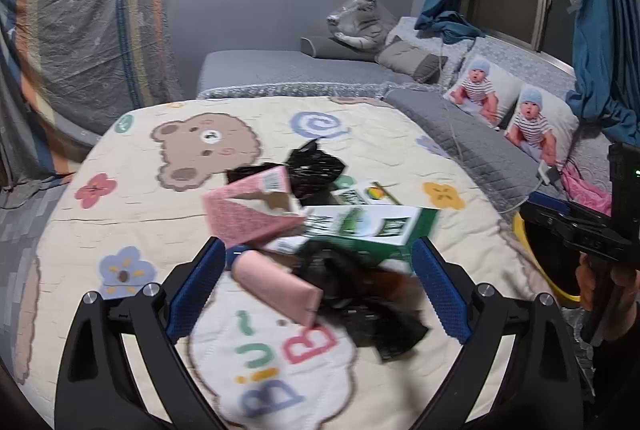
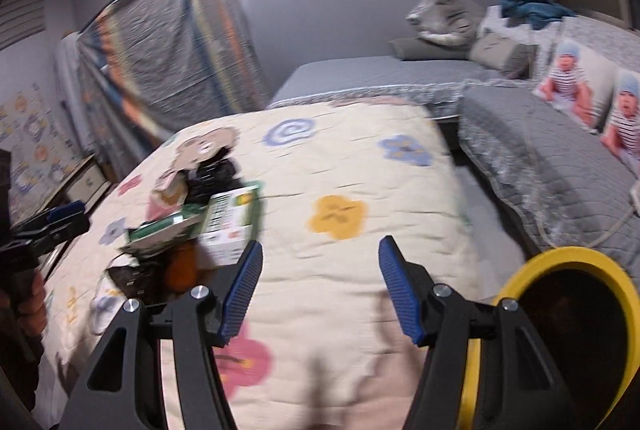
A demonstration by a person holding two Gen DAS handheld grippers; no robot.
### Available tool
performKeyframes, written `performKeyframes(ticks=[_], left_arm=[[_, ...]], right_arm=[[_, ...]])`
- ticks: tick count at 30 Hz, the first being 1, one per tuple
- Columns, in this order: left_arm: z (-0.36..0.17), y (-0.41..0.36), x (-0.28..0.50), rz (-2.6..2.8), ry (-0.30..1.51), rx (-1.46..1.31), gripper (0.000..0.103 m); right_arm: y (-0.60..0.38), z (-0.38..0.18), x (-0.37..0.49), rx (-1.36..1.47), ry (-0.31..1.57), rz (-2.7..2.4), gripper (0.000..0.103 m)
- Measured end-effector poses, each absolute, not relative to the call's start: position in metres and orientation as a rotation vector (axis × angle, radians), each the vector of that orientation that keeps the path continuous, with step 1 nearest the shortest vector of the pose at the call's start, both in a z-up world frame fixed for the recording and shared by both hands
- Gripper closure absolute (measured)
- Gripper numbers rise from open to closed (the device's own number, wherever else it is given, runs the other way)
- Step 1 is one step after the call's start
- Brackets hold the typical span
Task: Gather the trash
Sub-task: 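Move both tools back over the trash pile on the quilt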
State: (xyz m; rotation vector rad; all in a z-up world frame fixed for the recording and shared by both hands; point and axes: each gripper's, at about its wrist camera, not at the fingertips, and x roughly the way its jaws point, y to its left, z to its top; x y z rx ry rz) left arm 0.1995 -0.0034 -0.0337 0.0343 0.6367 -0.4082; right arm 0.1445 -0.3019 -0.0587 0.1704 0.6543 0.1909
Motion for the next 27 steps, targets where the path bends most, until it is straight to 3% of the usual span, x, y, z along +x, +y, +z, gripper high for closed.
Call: performKeyframes(ticks=[12,27], left_arm=[[-0.059,0.051,0.256,-0.338,0.687,-0.059,0.012],[-0.072,0.064,0.237,-0.341,0.707,-0.116,0.012]], right_arm=[[-0.236,-0.064,0.15,0.113,0.696,0.339,0.046],[-0.208,-0.067,0.165,0.087,0.732,0.418,0.046]])
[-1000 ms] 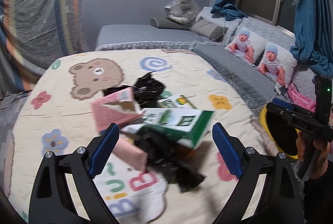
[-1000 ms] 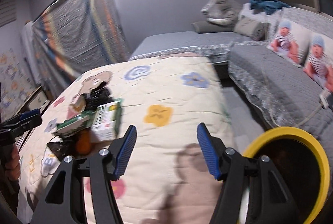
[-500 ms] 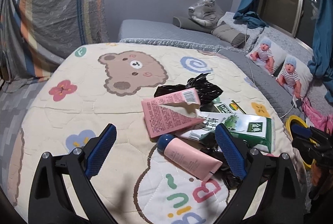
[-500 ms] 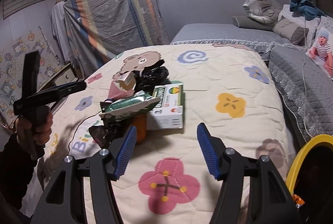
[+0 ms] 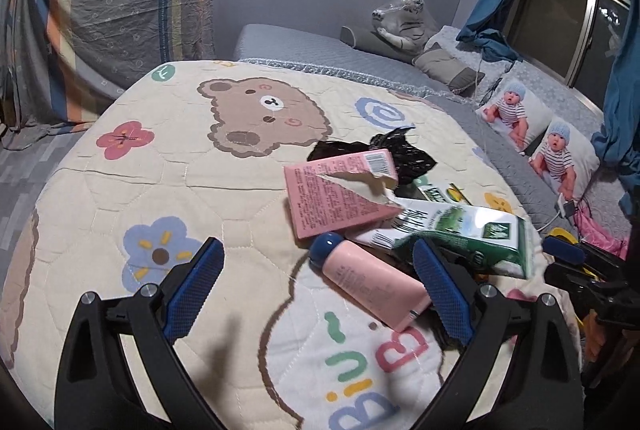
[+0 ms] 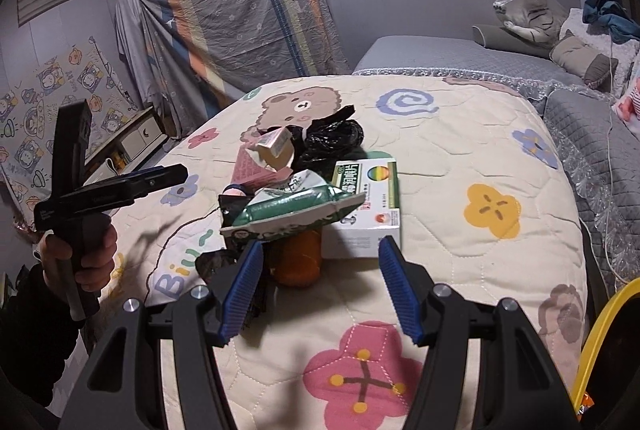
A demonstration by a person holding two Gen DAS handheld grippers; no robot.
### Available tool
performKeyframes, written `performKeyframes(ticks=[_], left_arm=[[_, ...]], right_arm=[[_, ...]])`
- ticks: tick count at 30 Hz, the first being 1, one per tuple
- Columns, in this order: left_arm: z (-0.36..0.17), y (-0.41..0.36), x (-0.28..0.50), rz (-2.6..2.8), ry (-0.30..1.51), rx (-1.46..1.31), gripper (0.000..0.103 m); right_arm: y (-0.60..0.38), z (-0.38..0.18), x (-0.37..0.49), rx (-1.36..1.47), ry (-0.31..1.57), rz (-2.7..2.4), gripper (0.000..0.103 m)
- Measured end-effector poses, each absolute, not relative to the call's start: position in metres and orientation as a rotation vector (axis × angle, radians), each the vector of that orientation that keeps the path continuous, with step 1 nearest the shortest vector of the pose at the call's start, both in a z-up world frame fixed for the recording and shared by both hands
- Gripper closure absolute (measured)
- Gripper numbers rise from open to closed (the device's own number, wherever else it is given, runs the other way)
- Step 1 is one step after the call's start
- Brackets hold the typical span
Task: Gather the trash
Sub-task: 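Move both tools back over the trash pile on the quilt, then grasp the pink tube with the left tool while the right tool grasps the black bag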
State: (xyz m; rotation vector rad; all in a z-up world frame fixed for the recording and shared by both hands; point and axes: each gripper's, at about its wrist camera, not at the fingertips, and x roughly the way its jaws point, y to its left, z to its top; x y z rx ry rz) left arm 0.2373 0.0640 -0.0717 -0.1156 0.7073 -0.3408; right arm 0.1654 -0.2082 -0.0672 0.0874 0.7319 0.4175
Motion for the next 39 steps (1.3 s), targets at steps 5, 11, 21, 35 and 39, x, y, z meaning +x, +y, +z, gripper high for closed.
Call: performKeyframes(ticks=[5,11,21,35,39], left_arm=[[-0.069,0.055,0.222,-0.345,0.696,-0.082,0.012],[-0.074,0.054,0.231,-0.293,0.751,-0.107,0.012],[-0.088,0.042,0.242,-0.271,0.828,-0.131,0.02],[-0.104,0.031,0.255,-0.205,0.923,-0.156,0.02],[-0.107,0.028,0.266,-0.167,0.936,-0.178,0.02]], right_arm=[[-0.2,-0.07,0.161,0.075,0.746,0.44,0.046],[-0.185,-0.071,0.15,0.077,0.759,0.504,0.046],[-0.153,-0.091,0.158,0.022,0.83,0.544,0.046],[-0.131,-0.103,0.173,-0.019,0.854,0.563,0.055],[-0.13,-0.103,0.174,-0.02,0.855,0.568,0.057]])
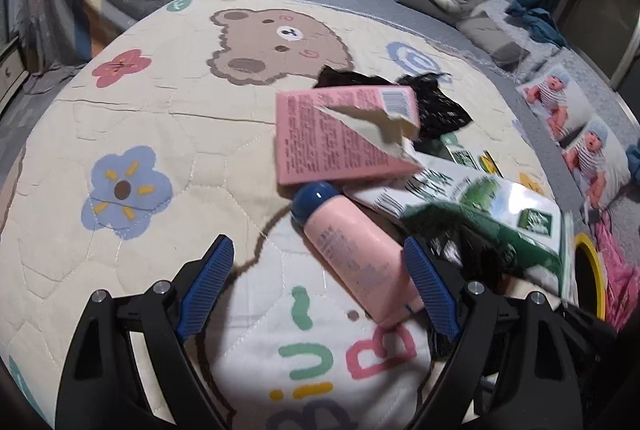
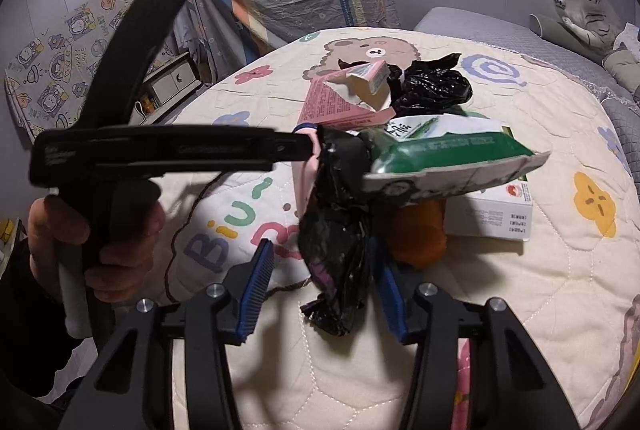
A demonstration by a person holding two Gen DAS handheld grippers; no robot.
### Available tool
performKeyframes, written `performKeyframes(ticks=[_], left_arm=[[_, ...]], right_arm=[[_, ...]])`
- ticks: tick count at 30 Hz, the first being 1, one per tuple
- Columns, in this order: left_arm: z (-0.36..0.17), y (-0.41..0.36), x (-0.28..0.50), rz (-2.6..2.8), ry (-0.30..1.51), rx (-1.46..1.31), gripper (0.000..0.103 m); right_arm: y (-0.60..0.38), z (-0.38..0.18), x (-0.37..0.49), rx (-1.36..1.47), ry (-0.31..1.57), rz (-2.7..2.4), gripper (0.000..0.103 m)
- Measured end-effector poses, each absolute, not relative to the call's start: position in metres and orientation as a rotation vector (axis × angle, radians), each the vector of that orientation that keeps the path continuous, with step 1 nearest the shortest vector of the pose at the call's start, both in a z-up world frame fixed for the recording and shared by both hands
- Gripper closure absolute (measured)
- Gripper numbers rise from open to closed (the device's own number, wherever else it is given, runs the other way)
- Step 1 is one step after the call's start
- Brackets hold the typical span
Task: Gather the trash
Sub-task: 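Grasp the pink tube with the left tool while the right tool grasps the black bag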
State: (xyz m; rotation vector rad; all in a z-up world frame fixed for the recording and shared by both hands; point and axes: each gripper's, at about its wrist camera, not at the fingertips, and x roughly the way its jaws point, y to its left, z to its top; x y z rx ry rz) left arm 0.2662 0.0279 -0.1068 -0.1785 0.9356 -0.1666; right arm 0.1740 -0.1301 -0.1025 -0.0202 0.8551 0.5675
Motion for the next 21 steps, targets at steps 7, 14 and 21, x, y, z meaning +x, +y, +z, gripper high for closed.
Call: performKeyframes(ticks=[7,14,21], left_arm=[[-0.123,0.034,0.283,-0.19,1.022,-0.287,0.02],[-0.135,0.021,0.301,-0.155,1.069,-0.282,0.026],[-0.132,0.018,0.298,-0.156,1.054,-0.265,0.059]], right_arm=[[-0.127,-0.105,0.177,-0.028,0.863,0.587,0.061],[-0.125,-0.107,0.18,-0.026,0.874,0.598,0.071],[-0.127,-0.105,0.178,-0.024,0.878,0.61,0.088]])
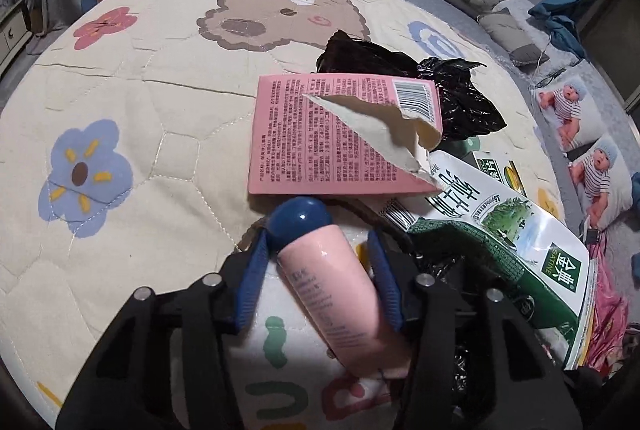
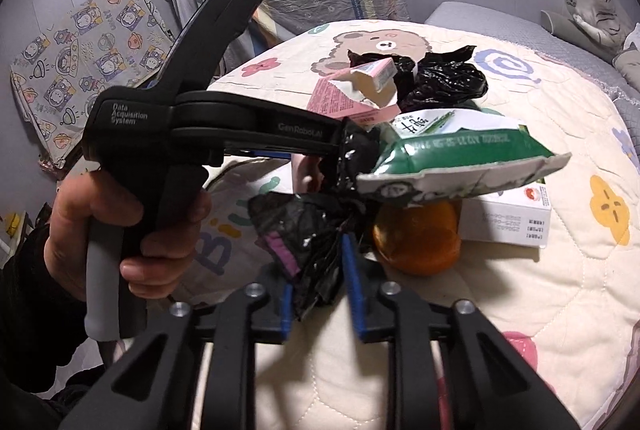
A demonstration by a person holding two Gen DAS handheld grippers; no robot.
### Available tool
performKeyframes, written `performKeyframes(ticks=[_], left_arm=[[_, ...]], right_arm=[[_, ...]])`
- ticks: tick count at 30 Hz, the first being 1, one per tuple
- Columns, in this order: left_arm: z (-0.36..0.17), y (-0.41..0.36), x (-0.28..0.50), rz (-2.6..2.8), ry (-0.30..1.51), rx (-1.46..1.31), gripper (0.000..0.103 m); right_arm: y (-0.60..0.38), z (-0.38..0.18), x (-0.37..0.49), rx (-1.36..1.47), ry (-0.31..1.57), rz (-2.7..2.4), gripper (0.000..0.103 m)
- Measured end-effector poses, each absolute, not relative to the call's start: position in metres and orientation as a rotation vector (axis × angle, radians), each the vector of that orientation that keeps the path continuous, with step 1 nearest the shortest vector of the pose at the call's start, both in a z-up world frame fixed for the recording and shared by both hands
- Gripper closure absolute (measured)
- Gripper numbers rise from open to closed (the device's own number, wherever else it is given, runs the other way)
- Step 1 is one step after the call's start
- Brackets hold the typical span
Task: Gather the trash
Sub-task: 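Grasp the pink tube with the left tool while the right tool grasps the black bag, then carry the pink tube and black bag in both tools over the yellow bin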
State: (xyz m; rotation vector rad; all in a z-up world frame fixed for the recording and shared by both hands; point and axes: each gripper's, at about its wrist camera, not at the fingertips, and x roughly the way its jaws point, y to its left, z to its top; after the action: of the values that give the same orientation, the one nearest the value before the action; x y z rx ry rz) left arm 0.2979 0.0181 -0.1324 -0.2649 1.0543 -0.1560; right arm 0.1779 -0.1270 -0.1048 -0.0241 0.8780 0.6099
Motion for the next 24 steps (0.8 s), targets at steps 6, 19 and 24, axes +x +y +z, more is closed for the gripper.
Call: performKeyframes(ticks=[6,19,24], left_arm=[[-0.119,0.037,0.289,-0.176,1.039,-0.336,0.066],[-0.082,0.064,0.232,-0.237,0.933,-0.31,0.072],[-0.074,0.067,0.22,-0.243,0.906,-0.308,0.072]], right_arm=[[-0.132,-0.086,0.165,-0.034,0.829,0.624,0.093],[-0.164,-0.045,0.125,-0.019,0.713,0.619,0.093],[-0.184,-0.032,0.113,0.018,0.675,0.584,0.093]])
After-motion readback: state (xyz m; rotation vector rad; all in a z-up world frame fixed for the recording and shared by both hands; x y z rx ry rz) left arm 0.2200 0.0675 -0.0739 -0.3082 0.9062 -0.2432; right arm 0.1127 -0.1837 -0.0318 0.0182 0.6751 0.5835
